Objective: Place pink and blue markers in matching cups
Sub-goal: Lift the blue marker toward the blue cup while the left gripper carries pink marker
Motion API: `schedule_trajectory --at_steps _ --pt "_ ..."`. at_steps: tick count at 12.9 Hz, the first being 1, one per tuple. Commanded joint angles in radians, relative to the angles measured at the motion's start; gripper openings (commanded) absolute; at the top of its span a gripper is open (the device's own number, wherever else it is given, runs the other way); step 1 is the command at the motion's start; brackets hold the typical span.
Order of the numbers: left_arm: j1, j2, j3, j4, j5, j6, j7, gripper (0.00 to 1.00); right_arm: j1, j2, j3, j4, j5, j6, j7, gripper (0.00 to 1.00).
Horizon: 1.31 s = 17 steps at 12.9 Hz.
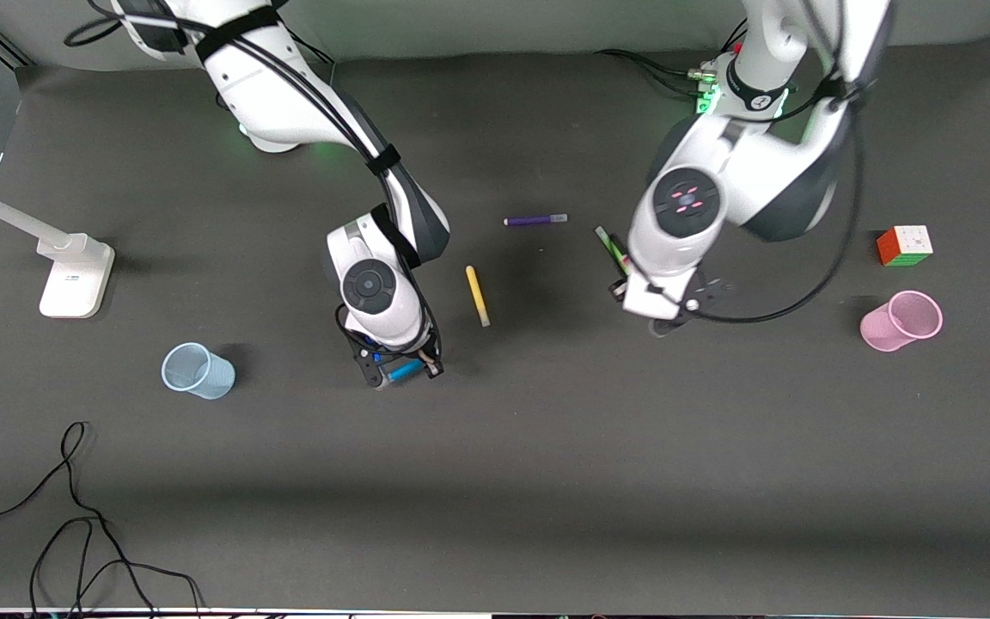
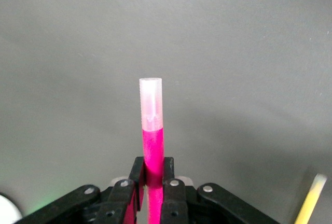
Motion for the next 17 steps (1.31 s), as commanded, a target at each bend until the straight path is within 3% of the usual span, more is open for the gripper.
schedule_trajectory --at_steps 1,3,8,13,15,17 --pt "0.056 -0.017 -0.006 0.115 0.001 -0.169 0.169 0.00 0.001 -0.096 -0.020 -0.013 -0.012 -0.118 -0.065 0.00" --pt "0.094 -0.049 -0.004 0.186 0.001 -0.260 0.313 0.00 0.001 -0.161 -0.044 -0.010 -0.019 -0.219 -0.113 0.00" --pt "0.241 -0.159 0.002 0.181 0.013 -0.306 0.768 0.00 0.003 -0.323 -0.154 -0.010 -0.019 -0.479 -0.367 0.00" --pt "0.360 -0.172 0.008 0.163 0.021 -0.203 1.244 0.00 0.003 -0.411 -0.342 -0.012 -0.024 -0.644 -0.720 0.00" --pt "0.430 -0.176 0.010 0.137 0.009 -0.121 1.484 0.00 0.004 -0.423 -0.447 -0.010 -0.024 -0.707 -0.908 0.00" --pt "0.499 -0.176 0.010 0.123 -0.029 -0.107 1.599 0.00 0.004 -0.425 -0.545 -0.010 -0.024 -0.752 -1.094 0.00"
